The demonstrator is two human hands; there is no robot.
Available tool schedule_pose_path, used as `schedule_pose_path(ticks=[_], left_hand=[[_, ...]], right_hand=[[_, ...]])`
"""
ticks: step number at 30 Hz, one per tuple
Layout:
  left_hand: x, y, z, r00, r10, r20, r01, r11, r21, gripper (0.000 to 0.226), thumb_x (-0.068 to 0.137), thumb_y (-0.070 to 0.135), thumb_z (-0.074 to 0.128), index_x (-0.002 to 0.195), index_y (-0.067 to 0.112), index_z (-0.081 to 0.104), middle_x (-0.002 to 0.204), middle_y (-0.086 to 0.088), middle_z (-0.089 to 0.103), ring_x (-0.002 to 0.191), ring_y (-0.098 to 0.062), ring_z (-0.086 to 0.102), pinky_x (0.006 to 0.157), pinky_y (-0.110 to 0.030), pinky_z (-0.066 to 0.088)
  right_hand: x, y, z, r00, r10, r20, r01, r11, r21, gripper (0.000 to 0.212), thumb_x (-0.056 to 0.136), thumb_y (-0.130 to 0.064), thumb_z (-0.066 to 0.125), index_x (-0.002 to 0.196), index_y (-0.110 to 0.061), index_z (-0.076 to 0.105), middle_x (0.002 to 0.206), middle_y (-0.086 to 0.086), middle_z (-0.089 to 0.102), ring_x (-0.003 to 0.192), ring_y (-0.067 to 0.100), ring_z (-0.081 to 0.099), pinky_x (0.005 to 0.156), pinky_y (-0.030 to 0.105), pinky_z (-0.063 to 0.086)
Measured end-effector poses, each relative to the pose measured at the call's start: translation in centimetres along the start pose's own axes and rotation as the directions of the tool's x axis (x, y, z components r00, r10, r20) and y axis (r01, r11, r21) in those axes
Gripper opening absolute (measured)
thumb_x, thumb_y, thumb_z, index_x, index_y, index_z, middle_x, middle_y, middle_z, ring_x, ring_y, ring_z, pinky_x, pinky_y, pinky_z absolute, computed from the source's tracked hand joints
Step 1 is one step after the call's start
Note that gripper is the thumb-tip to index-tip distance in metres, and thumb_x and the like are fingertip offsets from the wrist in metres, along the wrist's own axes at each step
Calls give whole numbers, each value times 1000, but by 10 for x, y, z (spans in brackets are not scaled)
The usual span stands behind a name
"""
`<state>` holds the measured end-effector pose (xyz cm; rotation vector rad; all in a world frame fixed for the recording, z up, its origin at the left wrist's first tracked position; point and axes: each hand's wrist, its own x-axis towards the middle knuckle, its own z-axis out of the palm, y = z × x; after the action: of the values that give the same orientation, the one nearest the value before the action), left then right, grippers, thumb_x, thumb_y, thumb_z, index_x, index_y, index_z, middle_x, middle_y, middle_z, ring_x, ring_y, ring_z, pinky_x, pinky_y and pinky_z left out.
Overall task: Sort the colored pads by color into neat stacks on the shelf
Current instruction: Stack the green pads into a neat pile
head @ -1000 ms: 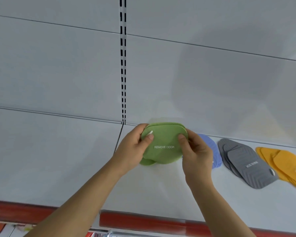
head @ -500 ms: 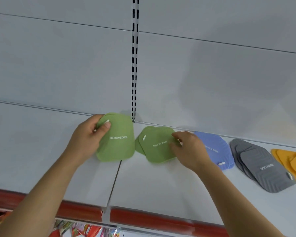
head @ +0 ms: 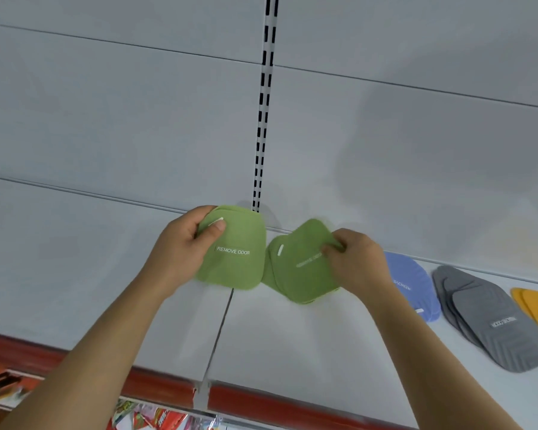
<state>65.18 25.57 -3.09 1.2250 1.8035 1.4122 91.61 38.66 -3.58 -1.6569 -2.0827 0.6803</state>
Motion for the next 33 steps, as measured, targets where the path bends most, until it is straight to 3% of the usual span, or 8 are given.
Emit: schedule_pose_path(ticks=[3,6,8,10,15,25,31,33], left_hand=[[2,8,-1,998,-37,60,42,996,-82,17,106,32,59,118,37,69,115,6,76,112,-21,71,101,-53,56],[4,19,7,988,-102,117,131,954,-268,19,108,24,56,122,26,69,119,-2,76,113,-26,72,98,-51,58],[2,27,18,971,-144,190,212,890,-405,22,108,19,54,126,17,67,121,-8,76,110,-25,72,95,-48,58],[-2,34,32,955,-161,250,271,815,-512,26,108,14,52,129,12,67,122,-11,75,107,-25,73,93,-45,59],[-10,33,48,943,-194,271,328,691,-644,31,109,12,46,131,8,67,126,-12,74,109,-23,72,86,-36,60],[-10,21,48,931,-263,252,364,673,-643,33,109,16,46,134,8,66,136,-16,69,114,-26,69,94,-39,55],[-15,21,48,899,-278,337,433,665,-608,49,111,42,38,138,12,65,135,-11,71,125,-27,68,104,-46,53],[-18,18,48,927,-236,293,365,753,-548,40,108,36,49,135,12,66,130,-12,73,124,-32,69,105,-50,53]], right_hand=[[-17,-4,-32,990,-63,-127,97,954,282,6,95,-22,67,91,-25,69,78,-3,72,75,17,65,61,29,49],[-32,-15,-49,990,-59,-129,130,741,659,15,96,-14,71,102,-26,75,85,-3,79,76,10,73,66,21,57],[-35,-21,-39,996,-33,-86,87,645,759,15,95,-9,72,104,-20,76,91,1,80,86,19,76,75,31,61],[-38,-26,-20,998,-21,-63,62,632,772,12,94,-9,72,102,-17,76,95,3,80,93,29,75,84,42,62],[-46,-20,6,999,11,-44,27,628,778,14,97,-10,69,104,-21,75,95,-3,80,92,18,74,85,38,59],[-59,-18,26,999,-7,-51,46,574,818,20,99,-6,65,106,-23,73,99,-5,80,92,11,74,78,20,57],[-55,-21,41,999,9,-34,20,664,748,16,99,-14,66,106,-28,73,98,-8,79,95,14,73,83,31,57],[-57,-22,46,999,-8,-40,35,684,729,16,99,-16,66,106,-29,73,100,-8,78,97,16,73,87,37,58]])
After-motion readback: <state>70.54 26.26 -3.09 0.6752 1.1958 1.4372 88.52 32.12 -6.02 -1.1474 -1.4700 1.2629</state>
